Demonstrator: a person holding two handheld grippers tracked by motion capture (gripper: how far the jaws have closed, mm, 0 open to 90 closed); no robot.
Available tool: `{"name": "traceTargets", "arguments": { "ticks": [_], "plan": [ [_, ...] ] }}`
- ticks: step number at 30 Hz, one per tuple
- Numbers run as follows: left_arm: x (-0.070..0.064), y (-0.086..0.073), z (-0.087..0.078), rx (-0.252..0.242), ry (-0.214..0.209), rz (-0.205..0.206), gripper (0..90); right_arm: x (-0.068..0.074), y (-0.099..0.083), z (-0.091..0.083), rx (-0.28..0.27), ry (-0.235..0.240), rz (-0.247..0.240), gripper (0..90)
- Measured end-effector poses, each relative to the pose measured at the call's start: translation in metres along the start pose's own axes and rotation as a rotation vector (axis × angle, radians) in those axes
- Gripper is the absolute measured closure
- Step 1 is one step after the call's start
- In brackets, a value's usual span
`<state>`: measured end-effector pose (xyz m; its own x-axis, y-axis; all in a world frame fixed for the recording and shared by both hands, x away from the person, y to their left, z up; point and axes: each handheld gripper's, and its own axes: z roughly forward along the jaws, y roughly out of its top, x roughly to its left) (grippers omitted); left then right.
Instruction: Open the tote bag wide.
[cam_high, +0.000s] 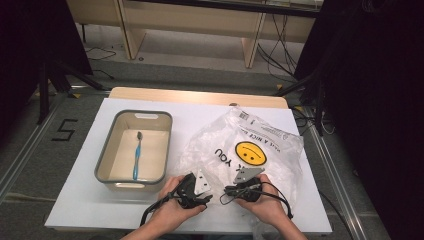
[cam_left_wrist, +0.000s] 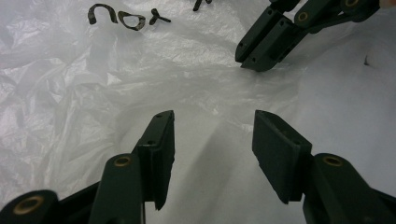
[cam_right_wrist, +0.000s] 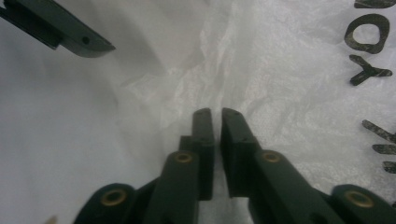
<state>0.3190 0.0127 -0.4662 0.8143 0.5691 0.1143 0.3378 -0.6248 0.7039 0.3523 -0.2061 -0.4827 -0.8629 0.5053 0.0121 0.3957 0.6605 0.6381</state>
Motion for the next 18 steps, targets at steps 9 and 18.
{"name": "traceTargets", "arguments": {
  "ticks": [9, 18],
  "plan": [
    [0.000, 0.001, 0.000, -0.003, 0.000, 0.004, 48.6, -0.001, 0.001, -0.005, -0.033, 0.006, 0.028, 90.0],
    [0.000, 0.008, -0.003, -0.032, 0.009, 0.033, 46.4, -0.007, 0.006, -0.026, -0.117, -0.006, 0.058, 90.0]
  ]
}}
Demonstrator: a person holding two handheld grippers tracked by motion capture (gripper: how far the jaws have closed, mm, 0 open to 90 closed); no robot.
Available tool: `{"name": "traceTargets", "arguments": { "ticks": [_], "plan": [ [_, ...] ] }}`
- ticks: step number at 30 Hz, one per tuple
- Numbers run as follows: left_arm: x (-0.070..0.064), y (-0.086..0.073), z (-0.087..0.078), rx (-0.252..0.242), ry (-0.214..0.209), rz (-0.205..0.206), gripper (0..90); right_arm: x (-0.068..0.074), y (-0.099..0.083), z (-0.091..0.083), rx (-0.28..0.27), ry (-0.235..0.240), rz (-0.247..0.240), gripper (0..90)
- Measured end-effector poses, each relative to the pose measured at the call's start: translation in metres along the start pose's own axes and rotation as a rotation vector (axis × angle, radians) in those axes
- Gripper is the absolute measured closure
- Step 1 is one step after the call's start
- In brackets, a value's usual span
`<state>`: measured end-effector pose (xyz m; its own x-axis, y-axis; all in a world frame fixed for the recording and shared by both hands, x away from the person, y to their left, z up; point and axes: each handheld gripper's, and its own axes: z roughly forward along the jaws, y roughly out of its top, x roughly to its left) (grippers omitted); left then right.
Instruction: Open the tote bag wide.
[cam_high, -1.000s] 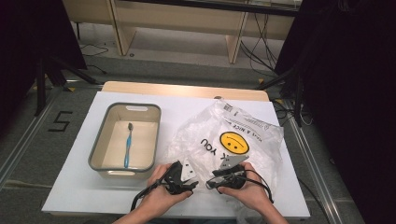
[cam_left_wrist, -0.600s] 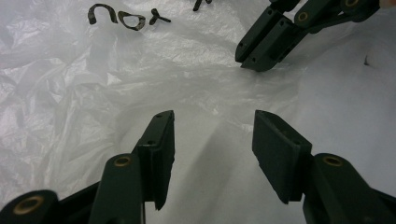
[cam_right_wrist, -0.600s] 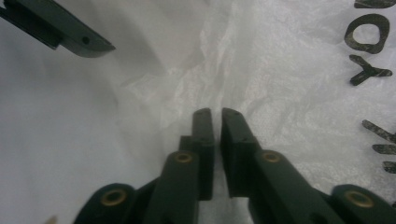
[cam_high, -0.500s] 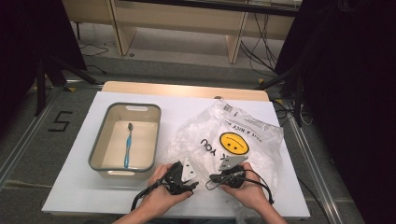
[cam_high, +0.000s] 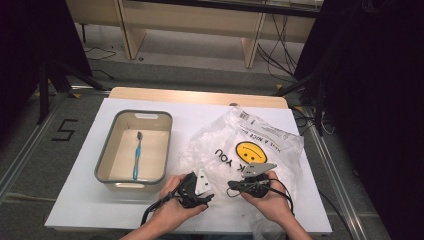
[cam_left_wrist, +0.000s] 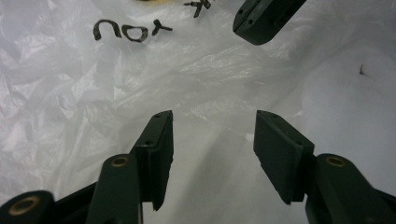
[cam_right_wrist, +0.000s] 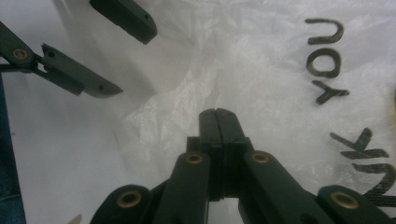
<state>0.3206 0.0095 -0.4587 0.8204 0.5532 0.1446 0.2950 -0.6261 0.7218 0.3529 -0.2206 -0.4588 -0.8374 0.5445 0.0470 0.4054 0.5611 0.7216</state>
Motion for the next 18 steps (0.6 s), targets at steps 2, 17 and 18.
{"name": "traceTargets", "arguments": {
  "ticks": [2, 17, 18],
  "plan": [
    [0.001, 0.005, -0.001, -0.018, 0.001, 0.011, 43.9, -0.001, 0.004, -0.006, -0.023, -0.004, 0.005, 90.0],
    [0.014, 0.021, 0.021, -0.013, 0.101, 0.050, 26.7, -0.005, 0.016, -0.026, -0.113, -0.016, 0.024, 90.0],
    [0.014, 0.022, 0.023, -0.021, 0.104, 0.056, 26.7, -0.005, 0.017, -0.027, -0.117, -0.015, 0.021, 90.0]
  ]
}}
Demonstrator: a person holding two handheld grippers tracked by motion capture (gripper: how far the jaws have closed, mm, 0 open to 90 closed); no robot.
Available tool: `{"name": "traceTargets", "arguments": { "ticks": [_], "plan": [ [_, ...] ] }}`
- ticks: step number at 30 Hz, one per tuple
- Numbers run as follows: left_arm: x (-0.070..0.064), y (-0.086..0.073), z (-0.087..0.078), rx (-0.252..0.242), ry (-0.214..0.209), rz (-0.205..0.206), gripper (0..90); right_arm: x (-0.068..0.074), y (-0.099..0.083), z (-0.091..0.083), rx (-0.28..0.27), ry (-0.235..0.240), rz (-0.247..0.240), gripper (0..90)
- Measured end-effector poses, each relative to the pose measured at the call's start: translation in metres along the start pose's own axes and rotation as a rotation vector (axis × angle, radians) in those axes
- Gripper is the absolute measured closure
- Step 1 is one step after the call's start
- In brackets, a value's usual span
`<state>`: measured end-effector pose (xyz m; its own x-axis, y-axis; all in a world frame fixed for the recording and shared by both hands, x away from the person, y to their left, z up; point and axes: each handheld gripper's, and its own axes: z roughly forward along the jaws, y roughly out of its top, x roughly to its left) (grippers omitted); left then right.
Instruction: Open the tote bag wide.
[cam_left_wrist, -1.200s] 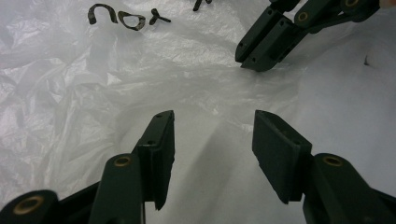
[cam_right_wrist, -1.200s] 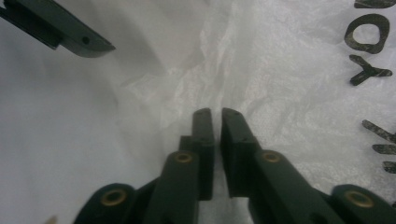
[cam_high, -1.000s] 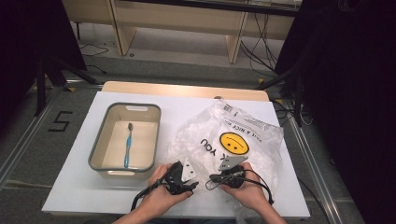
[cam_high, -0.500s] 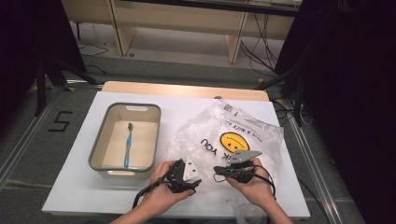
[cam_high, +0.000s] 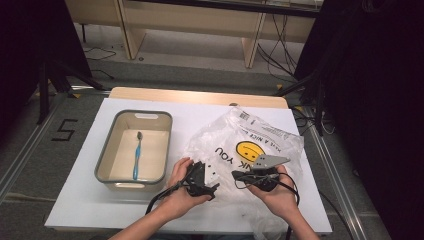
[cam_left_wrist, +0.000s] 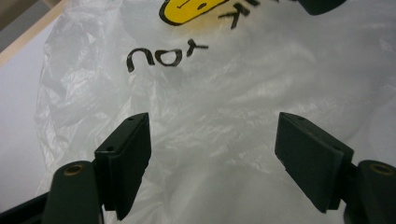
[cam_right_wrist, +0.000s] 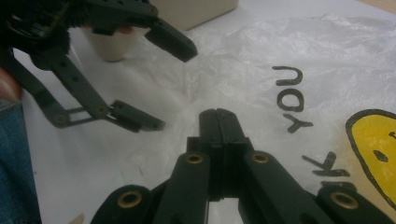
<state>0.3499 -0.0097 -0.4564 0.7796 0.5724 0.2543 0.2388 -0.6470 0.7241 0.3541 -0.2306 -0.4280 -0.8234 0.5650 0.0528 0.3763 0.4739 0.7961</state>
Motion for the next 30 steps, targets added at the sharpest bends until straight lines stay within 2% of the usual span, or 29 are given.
{"name": "traceTargets", "arguments": {
  "ticks": [4, 8, 12, 13, 14, 16, 17, 20, 25, 30],
  "plan": [
    [0.001, 0.005, 0.011, -0.001, 0.019, 0.040, 29.1, 0.003, 0.003, -0.002, -0.012, 0.004, -0.004, 90.0],
    [0.001, 0.006, 0.019, 0.007, 0.025, 0.068, 36.9, 0.002, 0.001, -0.002, -0.003, 0.005, -0.006, 90.0],
    [0.001, 0.005, 0.019, 0.008, 0.008, 0.068, 40.8, 0.000, -0.004, 0.000, 0.022, 0.011, -0.021, 90.0],
    [0.002, 0.005, 0.017, 0.005, 0.011, 0.066, 41.3, 0.000, -0.006, 0.002, 0.055, 0.030, -0.013, 81.1],
    [0.004, 0.005, 0.014, 0.001, 0.014, 0.061, 41.4, 0.000, -0.009, 0.004, 0.088, 0.036, 0.003, 76.5],
    [0.005, 0.004, 0.011, -0.002, 0.019, 0.048, 41.1, 0.000, -0.017, 0.010, 0.127, 0.025, 0.003, 66.5],
    [0.005, 0.004, 0.010, 0.004, 0.017, 0.052, 40.9, -0.001, -0.020, 0.014, 0.164, 0.036, 0.006, 62.8],
    [0.005, 0.003, 0.008, 0.001, 0.007, 0.033, 40.0, 0.001, -0.027, 0.021, 0.211, 0.055, -0.011, 53.0],
    [0.004, 0.000, 0.006, 0.004, 0.001, 0.026, 39.4, 0.005, -0.032, 0.030, 0.253, 0.082, -0.048, 45.2],
    [0.004, -0.002, 0.002, 0.005, -0.002, 0.026, 39.4, 0.011, -0.034, 0.038, 0.260, 0.095, -0.095, 44.3]
  ]
}}
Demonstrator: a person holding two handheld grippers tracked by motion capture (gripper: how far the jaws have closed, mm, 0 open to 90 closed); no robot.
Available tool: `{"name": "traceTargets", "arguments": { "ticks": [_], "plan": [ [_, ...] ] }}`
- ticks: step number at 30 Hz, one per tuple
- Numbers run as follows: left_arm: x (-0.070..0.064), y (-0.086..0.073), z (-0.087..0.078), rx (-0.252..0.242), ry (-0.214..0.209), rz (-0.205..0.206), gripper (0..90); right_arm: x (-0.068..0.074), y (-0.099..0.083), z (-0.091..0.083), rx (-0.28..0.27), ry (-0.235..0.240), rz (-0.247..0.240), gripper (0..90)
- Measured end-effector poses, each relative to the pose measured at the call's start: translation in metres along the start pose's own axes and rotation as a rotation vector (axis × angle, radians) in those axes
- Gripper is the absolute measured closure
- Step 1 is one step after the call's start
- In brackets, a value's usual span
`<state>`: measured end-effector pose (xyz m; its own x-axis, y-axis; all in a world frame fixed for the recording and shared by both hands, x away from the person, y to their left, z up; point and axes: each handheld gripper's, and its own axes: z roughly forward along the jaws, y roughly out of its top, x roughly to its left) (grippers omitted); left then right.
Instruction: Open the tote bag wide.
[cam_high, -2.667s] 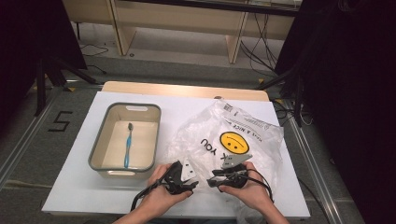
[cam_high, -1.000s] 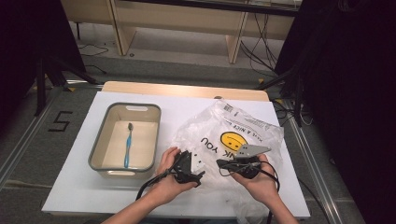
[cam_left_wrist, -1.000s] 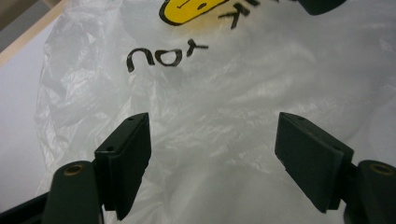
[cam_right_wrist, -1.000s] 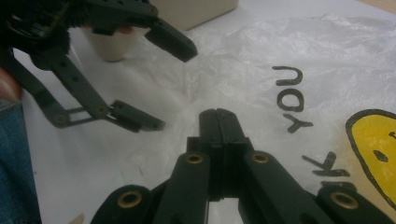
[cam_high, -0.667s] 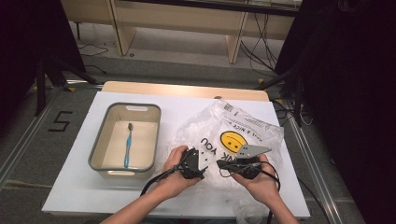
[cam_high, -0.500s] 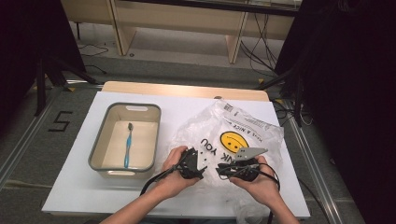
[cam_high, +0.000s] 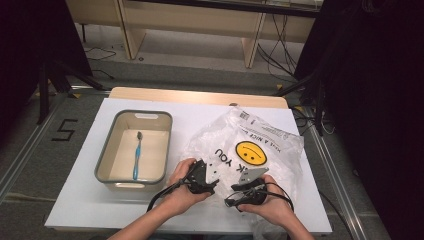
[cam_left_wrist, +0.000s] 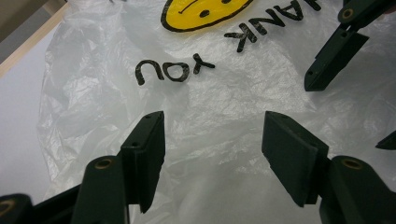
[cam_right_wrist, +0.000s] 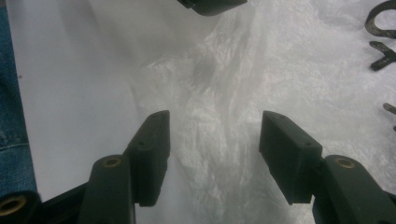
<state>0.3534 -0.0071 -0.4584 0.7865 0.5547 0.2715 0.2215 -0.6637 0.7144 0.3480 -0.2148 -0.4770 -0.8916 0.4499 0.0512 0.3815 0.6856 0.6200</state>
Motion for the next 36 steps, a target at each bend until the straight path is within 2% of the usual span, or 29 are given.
{"name": "traceTargets", "arguments": {
  "ticks": [6, 9, 12, 15, 17, 25, 28, 31, 34, 35, 36],
  "plan": [
    [0.002, -0.003, -0.003, 0.000, 0.012, -0.023, 39.6, 0.008, 0.010, 0.004, -0.050, 0.020, -0.032, 46.7],
    [0.002, -0.006, -0.004, 0.006, 0.015, -0.027, 39.7, 0.014, 0.014, 0.008, -0.053, 0.028, -0.054, 46.8],
    [0.002, -0.007, -0.005, 0.011, 0.010, -0.027, 39.7, 0.017, 0.015, 0.012, -0.031, 0.017, -0.072, 46.9],
    [0.002, -0.007, -0.004, 0.012, 0.007, -0.028, 39.7, 0.016, 0.015, 0.015, -0.015, 0.010, -0.085, 54.0],
    [0.001, -0.008, -0.003, 0.011, 0.004, -0.030, 39.7, 0.014, 0.015, 0.016, -0.019, 0.008, -0.071, 62.0],
    [0.000, -0.008, -0.002, 0.019, -0.001, -0.022, 39.8, 0.010, 0.013, 0.019, -0.018, -0.005, -0.038, 82.4],
    [0.001, -0.008, -0.002, 0.018, 0.001, -0.022, 39.9, 0.008, 0.013, 0.018, -0.017, 0.015, -0.034, 90.0],
    [0.000, -0.008, -0.002, 0.018, 0.000, -0.021, 39.9, 0.007, 0.013, 0.018, -0.022, 0.022, -0.002, 90.0],
    [0.000, -0.008, -0.002, 0.014, -0.002, -0.023, 39.9, 0.007, 0.013, 0.017, -0.026, 0.018, 0.006, 90.0],
    [0.001, -0.008, -0.002, 0.016, -0.002, -0.022, 39.9, 0.007, 0.014, 0.015, -0.049, 0.014, 0.026, 90.0],
    [0.001, -0.008, -0.002, 0.016, -0.001, -0.021, 39.9, 0.006, 0.014, 0.012, -0.059, 0.013, 0.015, 90.0]
  ]
}}
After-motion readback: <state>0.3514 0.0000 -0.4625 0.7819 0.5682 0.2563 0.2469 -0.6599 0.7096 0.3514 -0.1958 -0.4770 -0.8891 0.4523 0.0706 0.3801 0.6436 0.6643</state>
